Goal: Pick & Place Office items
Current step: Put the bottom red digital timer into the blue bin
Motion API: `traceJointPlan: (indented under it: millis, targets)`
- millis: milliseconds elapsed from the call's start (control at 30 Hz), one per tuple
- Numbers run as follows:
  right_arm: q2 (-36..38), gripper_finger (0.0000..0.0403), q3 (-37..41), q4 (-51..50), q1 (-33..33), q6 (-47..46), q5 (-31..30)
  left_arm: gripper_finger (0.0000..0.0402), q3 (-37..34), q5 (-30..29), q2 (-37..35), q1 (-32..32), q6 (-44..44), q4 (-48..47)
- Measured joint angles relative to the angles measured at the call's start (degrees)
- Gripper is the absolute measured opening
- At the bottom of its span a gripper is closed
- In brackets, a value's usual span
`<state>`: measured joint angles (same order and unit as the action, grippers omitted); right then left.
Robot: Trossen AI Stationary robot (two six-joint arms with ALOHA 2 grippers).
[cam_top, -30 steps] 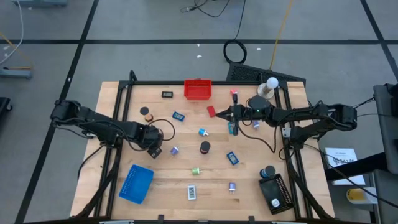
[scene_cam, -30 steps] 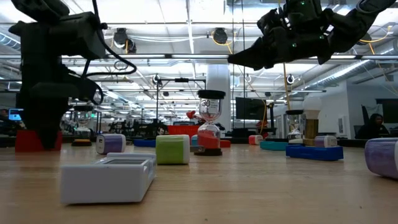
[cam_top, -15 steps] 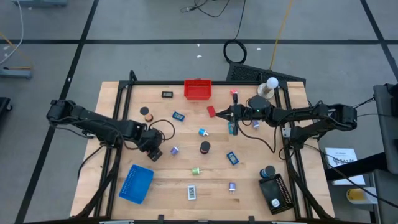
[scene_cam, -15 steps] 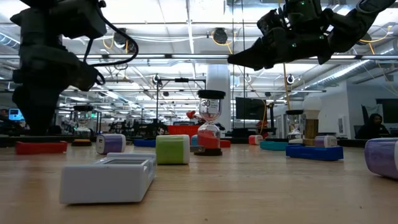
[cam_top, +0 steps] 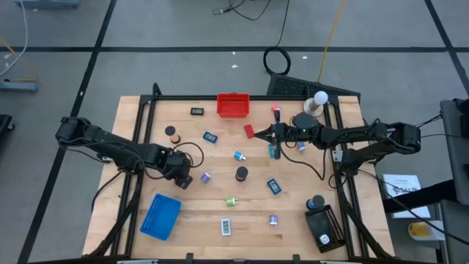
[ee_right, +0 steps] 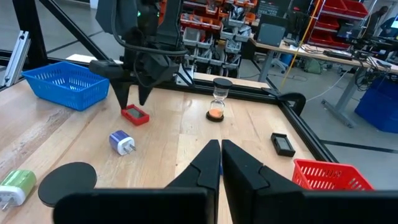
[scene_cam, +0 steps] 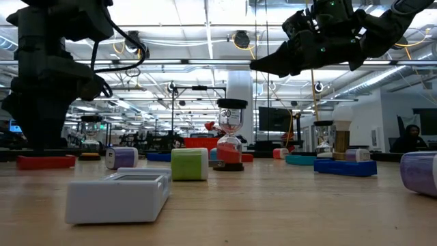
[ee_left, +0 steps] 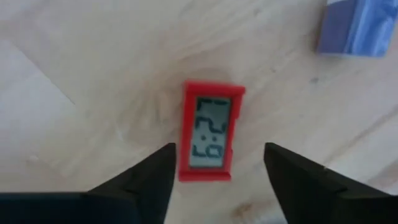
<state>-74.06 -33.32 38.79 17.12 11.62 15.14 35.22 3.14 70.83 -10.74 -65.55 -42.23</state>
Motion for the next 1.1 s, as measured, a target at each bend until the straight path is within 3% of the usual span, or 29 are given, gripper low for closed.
traceJointPlan:
  millis: [133,233,800,900,1100]
  targets:
    - [0.00,0.0011,0.00,0.00,0.00,0.00,0.00,0.0294,0.00,-2.69,1.28,0.00,4.23,0.38]
    - [0.00,0.0008,0.02,0.00,0.00,0.00,0.00,0.0294,0.00,-3.09,2.71,0.22,6.11,0.56]
    - [0.00,0.0008,0.00,-0.01,0.01,0.00,0.00,0.0161,0.00,-2.26,5.83,0.13,5.61,2.46]
    - [0.00,0.0007,0.00,-0.02,0.02,0.00,-0.02,0.0170,0.00,-2.26,5.83,0.13,4.40,2.61]
    - [0.00,0.0010,0.00,-0.02,0.01,-0.01,-0.02,0.0227,0.00,-2.08,5.83,0.15,3.51,2.68]
